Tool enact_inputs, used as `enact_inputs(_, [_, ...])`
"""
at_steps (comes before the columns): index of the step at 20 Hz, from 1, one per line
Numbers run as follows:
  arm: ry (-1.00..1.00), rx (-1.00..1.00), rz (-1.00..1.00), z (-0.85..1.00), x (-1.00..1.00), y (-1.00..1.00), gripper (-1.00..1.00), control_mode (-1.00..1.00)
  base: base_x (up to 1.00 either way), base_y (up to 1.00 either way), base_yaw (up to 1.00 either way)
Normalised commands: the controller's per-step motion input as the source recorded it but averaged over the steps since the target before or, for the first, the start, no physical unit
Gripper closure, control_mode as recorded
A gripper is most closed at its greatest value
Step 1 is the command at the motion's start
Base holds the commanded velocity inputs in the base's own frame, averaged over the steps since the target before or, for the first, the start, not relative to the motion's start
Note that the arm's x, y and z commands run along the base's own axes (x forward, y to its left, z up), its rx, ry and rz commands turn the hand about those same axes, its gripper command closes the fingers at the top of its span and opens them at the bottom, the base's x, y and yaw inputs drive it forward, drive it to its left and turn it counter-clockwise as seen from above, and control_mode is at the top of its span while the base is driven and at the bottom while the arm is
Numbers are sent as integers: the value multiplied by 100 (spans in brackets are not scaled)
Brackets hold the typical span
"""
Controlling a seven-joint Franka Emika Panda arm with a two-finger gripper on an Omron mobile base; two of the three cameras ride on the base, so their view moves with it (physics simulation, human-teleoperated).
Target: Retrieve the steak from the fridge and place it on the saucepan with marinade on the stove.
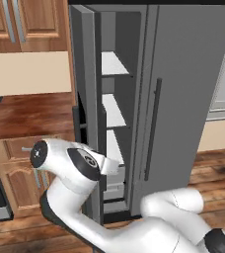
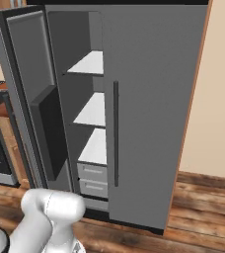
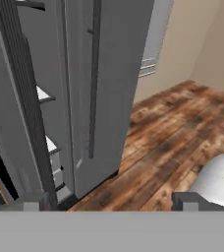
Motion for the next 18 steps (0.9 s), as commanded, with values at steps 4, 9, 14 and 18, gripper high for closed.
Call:
enact_inputs(4, [-20, 3, 20, 19, -60, -100, -100, -100, 0, 0, 0])
enact_inputs(9, [-16, 5, 22, 15, -28, -100, -100, -100, 0, 0, 0])
enact_inputs(14, [-15, 5, 23, 5, -1, -100, -100, -100, 0, 0, 0])
enact_inputs(18, [-12, 13, 22, 3, 0, -100, -100, -100, 0, 0, 0])
